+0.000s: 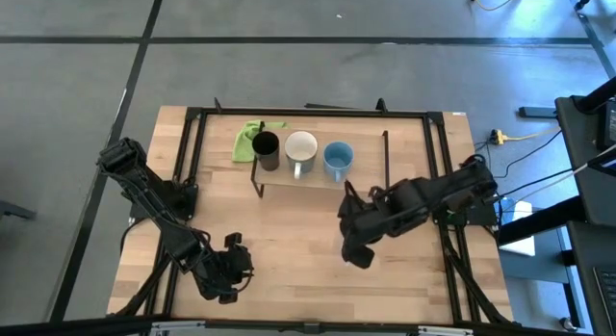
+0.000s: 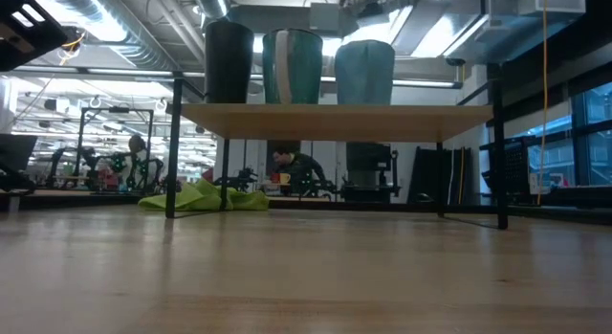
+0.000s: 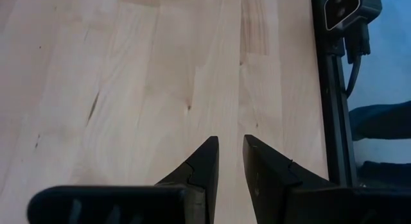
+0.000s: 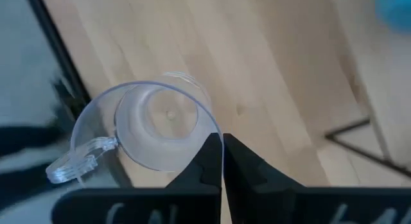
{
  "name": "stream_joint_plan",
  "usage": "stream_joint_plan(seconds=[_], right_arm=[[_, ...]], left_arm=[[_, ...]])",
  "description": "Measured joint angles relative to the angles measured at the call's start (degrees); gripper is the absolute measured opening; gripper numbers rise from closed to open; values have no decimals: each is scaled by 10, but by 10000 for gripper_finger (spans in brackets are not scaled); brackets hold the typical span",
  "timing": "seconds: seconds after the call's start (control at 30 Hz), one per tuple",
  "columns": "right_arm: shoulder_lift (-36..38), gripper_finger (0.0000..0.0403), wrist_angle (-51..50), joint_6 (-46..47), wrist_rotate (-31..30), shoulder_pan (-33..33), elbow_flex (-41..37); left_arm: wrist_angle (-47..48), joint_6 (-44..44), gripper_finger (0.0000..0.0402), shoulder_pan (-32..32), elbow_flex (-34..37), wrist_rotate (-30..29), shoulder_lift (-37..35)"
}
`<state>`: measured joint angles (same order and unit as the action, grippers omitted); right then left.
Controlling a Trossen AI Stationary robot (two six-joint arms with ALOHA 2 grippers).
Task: Stack small to large cups/mugs on shelf
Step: Put the transparent mug on the shelf
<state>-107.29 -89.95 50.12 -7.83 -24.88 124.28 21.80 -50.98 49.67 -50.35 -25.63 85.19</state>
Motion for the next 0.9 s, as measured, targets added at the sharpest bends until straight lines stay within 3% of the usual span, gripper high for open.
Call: stream_joint_plan(seconds=[0.23, 0.5, 0.9], right_arm=[[44, 4, -1, 20, 22, -12, -107], [141, 4, -1, 28, -58, 1, -112], [163, 3, 0, -163, -42, 97, -112]], left_arm=[[0, 0, 66, 0, 0, 0, 0], [3, 1, 66, 0, 0, 0, 0], [4, -33, 66, 0, 0, 0, 0]])
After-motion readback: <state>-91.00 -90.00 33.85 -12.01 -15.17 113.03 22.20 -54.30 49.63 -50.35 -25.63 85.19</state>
